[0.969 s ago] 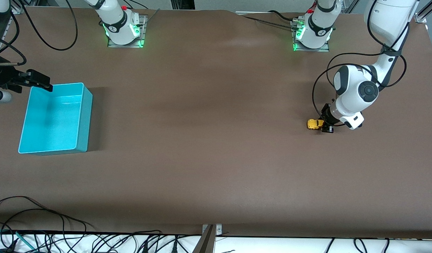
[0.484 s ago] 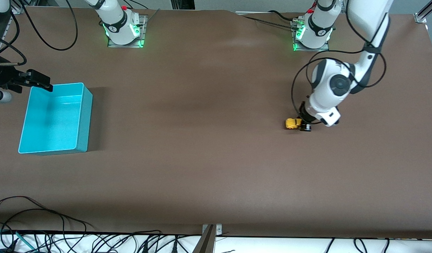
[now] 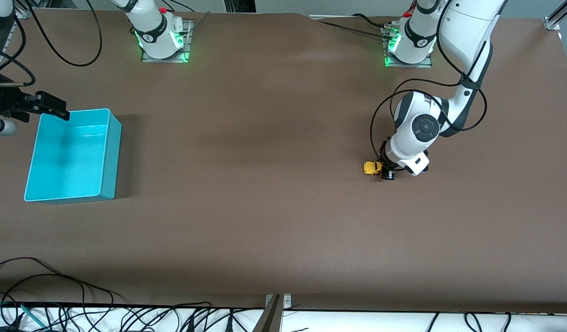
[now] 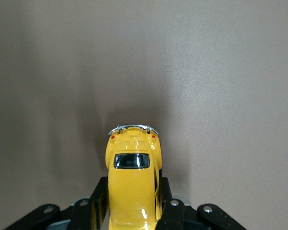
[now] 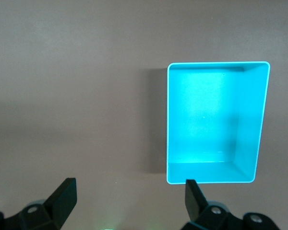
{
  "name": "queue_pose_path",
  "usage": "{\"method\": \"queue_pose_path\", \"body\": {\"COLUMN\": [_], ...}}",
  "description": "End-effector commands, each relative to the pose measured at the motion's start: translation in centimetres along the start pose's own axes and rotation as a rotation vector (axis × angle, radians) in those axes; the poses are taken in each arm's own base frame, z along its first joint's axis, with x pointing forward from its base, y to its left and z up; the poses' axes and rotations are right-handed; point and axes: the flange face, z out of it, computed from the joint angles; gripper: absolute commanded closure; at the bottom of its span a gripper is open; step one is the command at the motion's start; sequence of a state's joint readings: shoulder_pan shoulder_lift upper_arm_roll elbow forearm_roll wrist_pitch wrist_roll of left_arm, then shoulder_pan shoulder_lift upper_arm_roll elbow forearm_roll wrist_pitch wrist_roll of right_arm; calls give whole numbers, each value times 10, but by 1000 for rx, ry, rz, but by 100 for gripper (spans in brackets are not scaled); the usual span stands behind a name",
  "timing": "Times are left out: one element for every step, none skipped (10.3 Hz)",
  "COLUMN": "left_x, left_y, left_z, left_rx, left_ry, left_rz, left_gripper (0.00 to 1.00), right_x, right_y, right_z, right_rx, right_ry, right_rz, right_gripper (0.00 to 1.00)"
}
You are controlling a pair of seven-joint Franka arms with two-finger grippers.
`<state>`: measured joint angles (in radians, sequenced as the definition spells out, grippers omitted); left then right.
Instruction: Wind up and store yellow beetle car
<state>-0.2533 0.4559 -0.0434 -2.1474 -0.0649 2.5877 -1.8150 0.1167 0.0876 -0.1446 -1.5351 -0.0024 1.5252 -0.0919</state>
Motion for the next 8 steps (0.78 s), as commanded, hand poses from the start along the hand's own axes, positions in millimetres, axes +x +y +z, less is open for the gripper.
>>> {"method": "queue_pose_path", "body": {"left_x": [14,32,44,61,75,87,103,114], "left_y": [11,13,13,15,16,16,15,15], "left_z": [11,13,14,15,15,16,17,18], "left_rx": [7,15,23,28,34,56,77,87], "left_ry": [1,9,9,9,8,7,7,10], "left_rz": [-27,12,32,47,73,82,69,60], "left_gripper": [100,100,100,100,100,100,100,100], "right_x": [0,0,0,0,0,0,0,-1], "right_y": [-1,-1,-1,-1,0,0,-1,0], "right_z": [-3,-3,-3,-3,-3,-2,-2,-2], "right_rx": [11,11,11,11,12,12,12,12], "right_ry": [-1,-3,-1,-1,-4,-6,-9,-9], "right_rz": [-15,-15,-15,-15,-13,-13,-15,-13], "right_gripper": [0,0,0,0,0,0,0,0]}}
